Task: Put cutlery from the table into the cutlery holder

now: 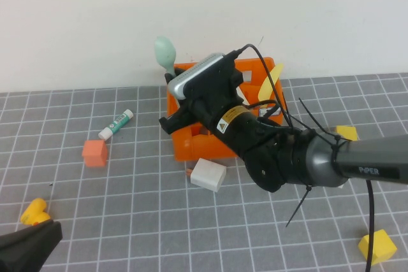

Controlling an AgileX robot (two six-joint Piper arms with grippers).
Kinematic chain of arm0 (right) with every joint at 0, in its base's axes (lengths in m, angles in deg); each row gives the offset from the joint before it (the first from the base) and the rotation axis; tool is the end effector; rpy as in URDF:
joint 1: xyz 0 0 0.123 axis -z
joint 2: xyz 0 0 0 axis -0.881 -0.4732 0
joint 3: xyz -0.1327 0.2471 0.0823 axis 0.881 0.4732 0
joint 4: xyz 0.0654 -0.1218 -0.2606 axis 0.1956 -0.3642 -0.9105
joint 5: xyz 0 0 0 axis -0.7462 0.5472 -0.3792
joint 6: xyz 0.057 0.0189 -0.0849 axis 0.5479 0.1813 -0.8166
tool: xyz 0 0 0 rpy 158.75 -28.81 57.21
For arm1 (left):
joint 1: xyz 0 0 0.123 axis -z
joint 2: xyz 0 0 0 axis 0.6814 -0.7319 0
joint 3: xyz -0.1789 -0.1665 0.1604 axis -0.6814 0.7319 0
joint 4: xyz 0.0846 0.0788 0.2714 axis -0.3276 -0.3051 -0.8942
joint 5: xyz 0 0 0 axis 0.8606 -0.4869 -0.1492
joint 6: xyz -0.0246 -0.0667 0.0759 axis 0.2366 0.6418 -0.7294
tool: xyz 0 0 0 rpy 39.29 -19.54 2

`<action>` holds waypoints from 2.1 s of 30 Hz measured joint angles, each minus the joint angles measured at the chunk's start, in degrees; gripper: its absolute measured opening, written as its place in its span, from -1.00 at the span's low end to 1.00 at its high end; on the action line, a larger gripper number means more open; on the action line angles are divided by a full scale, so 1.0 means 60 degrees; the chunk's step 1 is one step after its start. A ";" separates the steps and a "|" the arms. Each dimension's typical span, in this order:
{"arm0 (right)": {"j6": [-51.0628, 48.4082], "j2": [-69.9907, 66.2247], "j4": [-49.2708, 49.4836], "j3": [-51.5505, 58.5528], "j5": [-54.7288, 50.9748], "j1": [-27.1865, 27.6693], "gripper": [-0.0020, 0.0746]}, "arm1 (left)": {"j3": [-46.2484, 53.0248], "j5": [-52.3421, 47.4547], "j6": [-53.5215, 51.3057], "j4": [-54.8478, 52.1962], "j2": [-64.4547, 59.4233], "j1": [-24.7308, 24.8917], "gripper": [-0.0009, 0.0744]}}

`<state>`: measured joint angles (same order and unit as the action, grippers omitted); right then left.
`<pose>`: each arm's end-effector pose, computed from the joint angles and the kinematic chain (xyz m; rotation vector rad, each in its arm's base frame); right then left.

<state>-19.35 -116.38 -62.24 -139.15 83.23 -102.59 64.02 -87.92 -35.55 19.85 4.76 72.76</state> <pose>0.4050 0.3427 0.1546 -0.6095 1.4243 0.4058 0.1174 -0.0674 0.2731 0.2779 1.8624 -0.5188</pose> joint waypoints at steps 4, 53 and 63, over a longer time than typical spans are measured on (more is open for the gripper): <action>0.0153 0.0000 -0.0141 0.0000 0.0171 0.0000 -0.40 | 0.0000 0.0000 0.0000 -0.0063 0.0000 0.0000 -0.98; -0.2830 1.5105 -0.2475 0.5402 -1.1612 -0.0107 -0.95 | 0.0890 0.1452 -0.0047 -0.1254 0.1395 0.0000 -0.98; -0.0878 1.8235 -0.2372 0.9467 -1.2479 -0.0107 -0.95 | 0.0970 0.1496 -0.0047 -0.1374 0.1417 0.0000 -0.98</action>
<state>-24.62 -6.97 -76.48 -82.35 8.35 -103.23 69.84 -78.94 -35.84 11.61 13.26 72.76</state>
